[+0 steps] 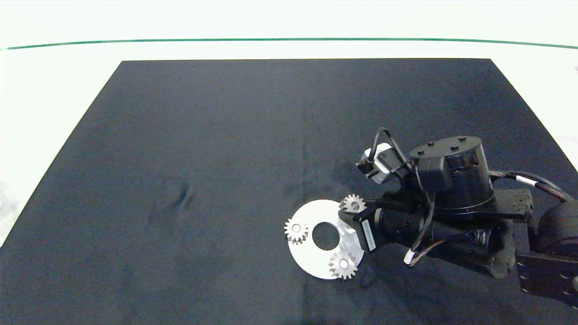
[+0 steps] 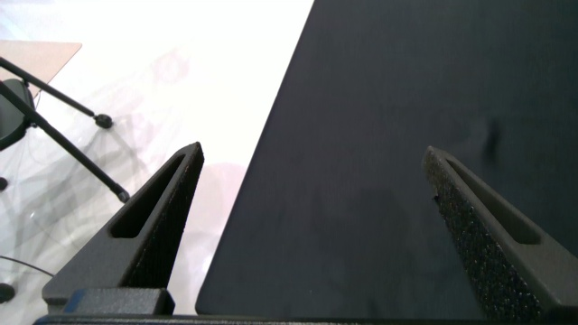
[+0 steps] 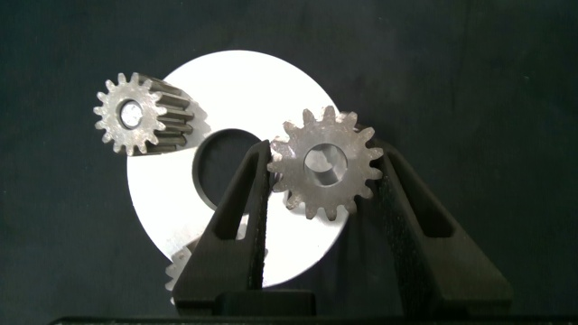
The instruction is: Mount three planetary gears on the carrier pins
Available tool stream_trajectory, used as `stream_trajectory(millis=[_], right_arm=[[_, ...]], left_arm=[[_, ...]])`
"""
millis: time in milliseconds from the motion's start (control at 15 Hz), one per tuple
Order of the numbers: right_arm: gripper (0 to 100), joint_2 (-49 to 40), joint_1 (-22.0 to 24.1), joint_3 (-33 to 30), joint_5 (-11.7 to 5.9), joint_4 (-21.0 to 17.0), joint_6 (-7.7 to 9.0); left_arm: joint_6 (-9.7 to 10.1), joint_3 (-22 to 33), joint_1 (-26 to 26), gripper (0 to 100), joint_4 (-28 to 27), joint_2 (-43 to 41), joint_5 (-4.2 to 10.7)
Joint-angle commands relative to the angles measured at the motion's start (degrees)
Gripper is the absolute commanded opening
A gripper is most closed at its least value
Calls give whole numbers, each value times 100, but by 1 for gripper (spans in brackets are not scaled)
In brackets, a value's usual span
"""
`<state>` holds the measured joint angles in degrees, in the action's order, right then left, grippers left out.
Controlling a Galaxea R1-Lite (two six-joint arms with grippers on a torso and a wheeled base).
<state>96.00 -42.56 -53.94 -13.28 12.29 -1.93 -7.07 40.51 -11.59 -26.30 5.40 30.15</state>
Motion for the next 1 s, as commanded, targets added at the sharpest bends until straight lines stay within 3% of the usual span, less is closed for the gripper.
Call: stream_trajectory(millis=[67, 933, 1000], right_arm=[[19, 138, -33, -81, -70, 19, -1], [19, 349, -33, -283, -316, 2, -18], [100, 349, -33, -283, -316, 2, -18]], left_arm=[[-5, 10, -1, 100, -16, 14, 17], [13, 27, -1, 100, -16, 14, 17], [13, 27, -1, 100, -16, 14, 17]])
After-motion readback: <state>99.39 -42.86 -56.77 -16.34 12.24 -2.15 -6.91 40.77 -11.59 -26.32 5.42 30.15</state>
